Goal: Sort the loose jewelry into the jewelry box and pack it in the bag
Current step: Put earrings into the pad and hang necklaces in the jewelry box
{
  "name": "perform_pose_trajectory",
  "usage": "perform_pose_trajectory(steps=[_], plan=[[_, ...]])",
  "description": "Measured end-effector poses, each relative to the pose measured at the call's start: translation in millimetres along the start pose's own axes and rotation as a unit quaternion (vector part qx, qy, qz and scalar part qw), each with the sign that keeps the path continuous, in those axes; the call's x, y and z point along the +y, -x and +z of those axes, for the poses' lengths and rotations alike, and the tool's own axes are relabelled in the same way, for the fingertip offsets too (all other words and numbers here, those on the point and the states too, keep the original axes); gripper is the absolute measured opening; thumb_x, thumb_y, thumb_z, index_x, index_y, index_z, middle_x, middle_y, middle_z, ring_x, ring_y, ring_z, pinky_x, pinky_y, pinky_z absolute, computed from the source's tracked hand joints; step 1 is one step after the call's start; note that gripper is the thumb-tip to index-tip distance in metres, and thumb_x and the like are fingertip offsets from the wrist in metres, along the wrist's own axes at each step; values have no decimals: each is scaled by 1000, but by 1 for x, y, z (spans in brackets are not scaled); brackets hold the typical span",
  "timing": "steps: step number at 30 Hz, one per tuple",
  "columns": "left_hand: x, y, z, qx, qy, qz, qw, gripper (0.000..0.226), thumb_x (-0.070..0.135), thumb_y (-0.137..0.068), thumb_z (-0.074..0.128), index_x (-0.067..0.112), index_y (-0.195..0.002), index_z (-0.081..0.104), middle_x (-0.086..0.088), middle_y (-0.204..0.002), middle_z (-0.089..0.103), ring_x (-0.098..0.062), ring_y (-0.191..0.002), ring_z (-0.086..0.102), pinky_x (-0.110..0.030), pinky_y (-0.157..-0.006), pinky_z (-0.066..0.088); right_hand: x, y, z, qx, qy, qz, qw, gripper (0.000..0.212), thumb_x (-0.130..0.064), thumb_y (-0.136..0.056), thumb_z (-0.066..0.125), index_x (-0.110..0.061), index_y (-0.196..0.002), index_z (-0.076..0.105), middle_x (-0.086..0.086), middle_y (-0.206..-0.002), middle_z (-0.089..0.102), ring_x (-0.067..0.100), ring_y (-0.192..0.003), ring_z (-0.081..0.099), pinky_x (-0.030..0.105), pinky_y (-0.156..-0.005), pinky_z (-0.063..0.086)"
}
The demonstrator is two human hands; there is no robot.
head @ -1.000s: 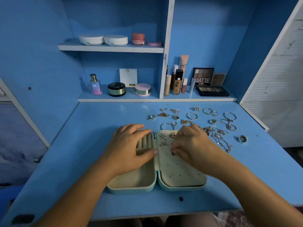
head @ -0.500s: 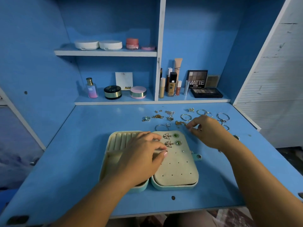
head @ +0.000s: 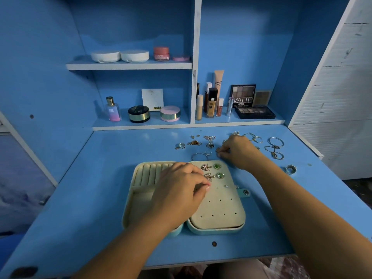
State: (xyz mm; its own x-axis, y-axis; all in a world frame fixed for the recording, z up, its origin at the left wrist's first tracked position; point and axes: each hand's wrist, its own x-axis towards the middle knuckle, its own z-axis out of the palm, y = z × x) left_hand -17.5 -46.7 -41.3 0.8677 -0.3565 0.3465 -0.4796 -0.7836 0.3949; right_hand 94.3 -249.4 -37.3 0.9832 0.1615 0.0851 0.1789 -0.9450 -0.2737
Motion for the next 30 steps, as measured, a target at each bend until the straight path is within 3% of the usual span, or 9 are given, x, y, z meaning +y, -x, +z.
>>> perform_pose_trajectory(steps=[8, 10, 13, 16, 20, 23, 26, 28, 30], plan=[[5, -1, -1, 30, -30, 10, 999, 13, 32, -96, 52, 28, -96, 63, 15, -93, 67, -10, -92, 55, -34, -85, 43, -1, 1, 4, -26, 75, 12, 997, 29, -33, -95, 53, -14, -114, 62, 10, -122, 49, 27, -118, 42, 40, -100, 37], [5, -1, -1, 29, -28, 11, 999, 12, 31, -98, 50, 26, -99, 60, 13, -87, 66, -11, -86, 57, -33, -83, 43, -2, 6, 1, -3, 63, 10, 998, 26, -31, -96, 51, -13, -112, 61, 10, -118, 51, 27, -114, 44, 38, -96, 37], [3, -2, -5, 33, -11, 15, 999, 5, 25, -95, 56, 23, -94, 60, 17, -75, 56, -9, -75, 54, -33, -72, 46, -5, 22, -11, 34, -40, 14, 999, 15, -23, -96, 53, -12, -103, 61, 6, -103, 58, 23, -96, 53, 32, -81, 44], [-2, -4, -9, 10, 5, -6, 1000, 2, 23, -92, 59, 22, -93, 61, 15, -78, 54, -7, -79, 56, -31, -72, 51, -11, 47, -20, 22, -116, 19, 993, 9, -22, -95, 55, -15, -95, 61, -2, -88, 62, 21, -78, 59, 29, -66, 48], [-4, -6, -11, -11, 4, -14, 1000, 2, 26, -92, 59, 24, -93, 60, 13, -82, 57, -7, -83, 53, -28, -73, 49, -21, 66, -18, -7, -136, 23, 990, 12, -23, -93, 55, -23, -82, 58, 0, -84, 64, 20, -66, 58, 28, -58, 47], [-2, -7, -11, -19, -7, -18, 1000, 5, 24, -91, 58, 27, -88, 55, 10, -88, 62, -6, -84, 54, -29, -73, 50, -24, 69, -18, 2, -151, 36, 988, 11, -24, -94, 54, -21, -83, 58, -1, -81, 62, 21, -67, 58, 27, -57, 45], [-3, -7, -16, 2, 15, -31, 999, 18, 19, -88, 60, 28, -79, 47, 14, -98, 68, 6, -76, 57, -13, -62, 43, -26, 69, -19, -1, -182, 54, 982, 11, -24, -94, 53, -18, -90, 61, -2, -81, 63, 16, -67, 58, 24, -56, 44], [-6, -7, -22, 15, 13, -50, 999, 16, 19, -87, 63, 26, -78, 51, 19, -91, 68, 16, -72, 52, -5, -59, 38, -28, 69, -20, 4, -200, 64, 978, 13, -23, -95, 52, -16, -93, 62, -1, -82, 63, 13, -63, 54, 23, -53, 42], [-10, -7, -26, 18, 14, -64, 998, 13, 21, -85, 66, 26, -79, 56, 17, -81, 66, 14, -76, 53, -6, -57, 38, -30, 69, -19, 11, -216, 70, 974, 14, -23, -95, 52, -14, -92, 62, -1, -80, 62, 13, -61, 52, 25, -54, 43]])
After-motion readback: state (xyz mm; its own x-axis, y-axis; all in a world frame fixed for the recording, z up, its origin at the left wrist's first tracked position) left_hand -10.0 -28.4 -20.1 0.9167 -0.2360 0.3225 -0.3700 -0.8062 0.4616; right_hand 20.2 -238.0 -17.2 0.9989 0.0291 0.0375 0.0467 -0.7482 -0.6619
